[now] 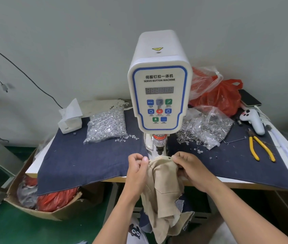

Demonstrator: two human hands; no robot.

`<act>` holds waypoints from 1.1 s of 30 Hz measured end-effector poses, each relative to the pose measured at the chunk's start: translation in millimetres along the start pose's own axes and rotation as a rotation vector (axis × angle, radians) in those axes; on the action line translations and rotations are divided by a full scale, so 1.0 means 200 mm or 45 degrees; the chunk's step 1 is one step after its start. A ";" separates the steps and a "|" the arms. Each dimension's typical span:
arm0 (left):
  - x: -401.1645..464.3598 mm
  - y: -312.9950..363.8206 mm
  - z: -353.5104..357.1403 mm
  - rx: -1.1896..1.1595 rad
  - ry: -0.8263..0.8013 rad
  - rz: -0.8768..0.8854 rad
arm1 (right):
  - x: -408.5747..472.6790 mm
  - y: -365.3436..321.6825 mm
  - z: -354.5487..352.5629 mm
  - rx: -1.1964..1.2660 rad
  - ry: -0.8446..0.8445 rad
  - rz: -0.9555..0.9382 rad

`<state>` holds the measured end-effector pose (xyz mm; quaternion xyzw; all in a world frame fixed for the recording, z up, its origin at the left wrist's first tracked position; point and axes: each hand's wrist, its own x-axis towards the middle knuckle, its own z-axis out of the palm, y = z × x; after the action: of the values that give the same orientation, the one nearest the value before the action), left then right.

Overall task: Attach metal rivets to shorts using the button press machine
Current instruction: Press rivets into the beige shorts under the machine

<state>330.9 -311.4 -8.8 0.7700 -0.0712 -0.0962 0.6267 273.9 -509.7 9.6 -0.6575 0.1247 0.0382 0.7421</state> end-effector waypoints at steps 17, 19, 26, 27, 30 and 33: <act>0.01 -0.01 0.00 -0.031 0.003 0.014 | 0.03 0.02 -0.01 0.019 -0.023 0.014; 0.01 -0.01 0.00 -0.028 0.007 0.023 | 0.03 0.03 -0.02 0.005 -0.024 0.017; 0.01 -0.01 0.01 -0.074 0.021 0.012 | 0.06 0.06 -0.04 0.006 -0.025 0.024; 0.01 -0.01 0.02 -0.069 0.011 0.004 | 0.06 0.06 -0.04 -0.006 -0.027 0.026; 0.01 -0.01 0.01 -0.037 0.009 0.013 | 0.05 0.05 -0.03 -0.028 -0.025 0.018; 0.01 0.00 0.01 -0.009 -0.011 0.000 | 0.03 0.04 -0.01 -0.022 0.001 -0.005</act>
<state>331.3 -313.7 -10.0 0.7673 -0.0734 -0.0999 0.6292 276.6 -512.0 0.5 -0.6642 0.1236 0.0375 0.7363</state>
